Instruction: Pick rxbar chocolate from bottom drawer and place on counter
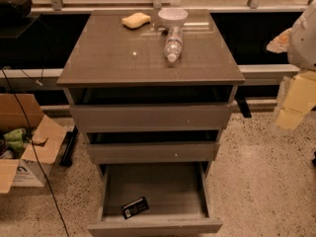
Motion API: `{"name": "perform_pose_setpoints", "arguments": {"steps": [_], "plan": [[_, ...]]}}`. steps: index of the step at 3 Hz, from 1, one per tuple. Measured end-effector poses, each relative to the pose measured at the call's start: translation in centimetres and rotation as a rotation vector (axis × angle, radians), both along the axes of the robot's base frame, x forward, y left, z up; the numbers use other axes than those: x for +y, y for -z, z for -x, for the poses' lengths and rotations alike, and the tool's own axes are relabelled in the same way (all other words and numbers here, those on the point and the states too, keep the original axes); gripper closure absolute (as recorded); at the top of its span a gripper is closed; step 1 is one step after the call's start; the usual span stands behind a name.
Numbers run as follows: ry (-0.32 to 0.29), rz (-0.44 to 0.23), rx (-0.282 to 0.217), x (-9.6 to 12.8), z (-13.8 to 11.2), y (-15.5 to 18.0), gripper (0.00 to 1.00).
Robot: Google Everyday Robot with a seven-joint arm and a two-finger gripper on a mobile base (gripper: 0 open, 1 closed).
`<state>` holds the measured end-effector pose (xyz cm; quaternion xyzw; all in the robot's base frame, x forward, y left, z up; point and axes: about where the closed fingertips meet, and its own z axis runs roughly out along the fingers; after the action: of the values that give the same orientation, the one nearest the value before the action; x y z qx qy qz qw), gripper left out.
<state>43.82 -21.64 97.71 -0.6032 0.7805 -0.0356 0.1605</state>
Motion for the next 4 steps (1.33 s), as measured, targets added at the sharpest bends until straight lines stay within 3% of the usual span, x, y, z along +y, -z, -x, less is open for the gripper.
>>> {"name": "perform_pose_setpoints", "arguments": {"steps": [2,4], "plan": [[-0.033,-0.029,-0.019,0.6,-0.5,-0.5,0.0],[-0.079,-0.131,0.032,2.2,-0.4,4.1,0.0]]}}
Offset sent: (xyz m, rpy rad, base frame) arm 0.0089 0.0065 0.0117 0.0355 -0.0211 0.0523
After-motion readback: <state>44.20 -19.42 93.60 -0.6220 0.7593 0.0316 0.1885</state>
